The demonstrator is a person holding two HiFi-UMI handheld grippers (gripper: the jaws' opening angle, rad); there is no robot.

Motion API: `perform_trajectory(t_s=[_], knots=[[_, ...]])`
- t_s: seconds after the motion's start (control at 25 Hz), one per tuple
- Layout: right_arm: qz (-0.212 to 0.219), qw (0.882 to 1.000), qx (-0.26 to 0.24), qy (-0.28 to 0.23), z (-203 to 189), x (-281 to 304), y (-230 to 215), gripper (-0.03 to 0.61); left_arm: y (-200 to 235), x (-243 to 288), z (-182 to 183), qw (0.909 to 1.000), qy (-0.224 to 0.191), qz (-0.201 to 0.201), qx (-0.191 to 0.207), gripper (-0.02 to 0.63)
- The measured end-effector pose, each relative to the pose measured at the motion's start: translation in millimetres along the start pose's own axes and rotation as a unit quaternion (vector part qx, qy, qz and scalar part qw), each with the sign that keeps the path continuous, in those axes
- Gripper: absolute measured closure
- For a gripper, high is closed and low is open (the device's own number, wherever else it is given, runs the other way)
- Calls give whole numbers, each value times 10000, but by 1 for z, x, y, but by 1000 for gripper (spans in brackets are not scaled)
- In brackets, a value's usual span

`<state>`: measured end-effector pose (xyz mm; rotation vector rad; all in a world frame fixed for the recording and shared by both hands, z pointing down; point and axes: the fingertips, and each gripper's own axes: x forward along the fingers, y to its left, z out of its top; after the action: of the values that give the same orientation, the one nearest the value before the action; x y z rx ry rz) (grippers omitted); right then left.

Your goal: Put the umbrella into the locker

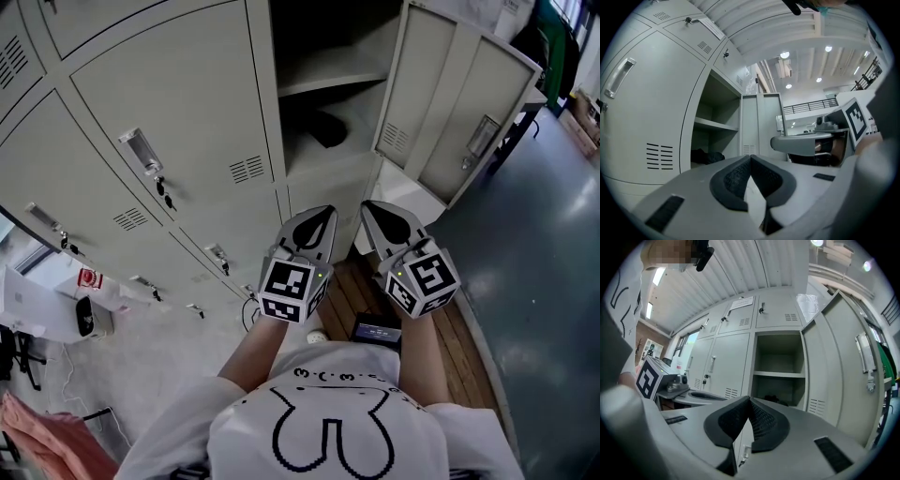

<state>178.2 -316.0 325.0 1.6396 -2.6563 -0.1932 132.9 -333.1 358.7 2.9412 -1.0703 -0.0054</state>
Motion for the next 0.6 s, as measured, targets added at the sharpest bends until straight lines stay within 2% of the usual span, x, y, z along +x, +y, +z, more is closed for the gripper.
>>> perform_trajectory(t_s=[0.28, 0.6], knots=[[26, 9996, -66, 280, -15, -2, 12, 589, -6, 1, 0, 10000, 23, -35, 15, 589], [76, 9994, 54, 322, -19, 0, 16, 589, -7, 0, -1, 10000, 62, -40, 36, 591]])
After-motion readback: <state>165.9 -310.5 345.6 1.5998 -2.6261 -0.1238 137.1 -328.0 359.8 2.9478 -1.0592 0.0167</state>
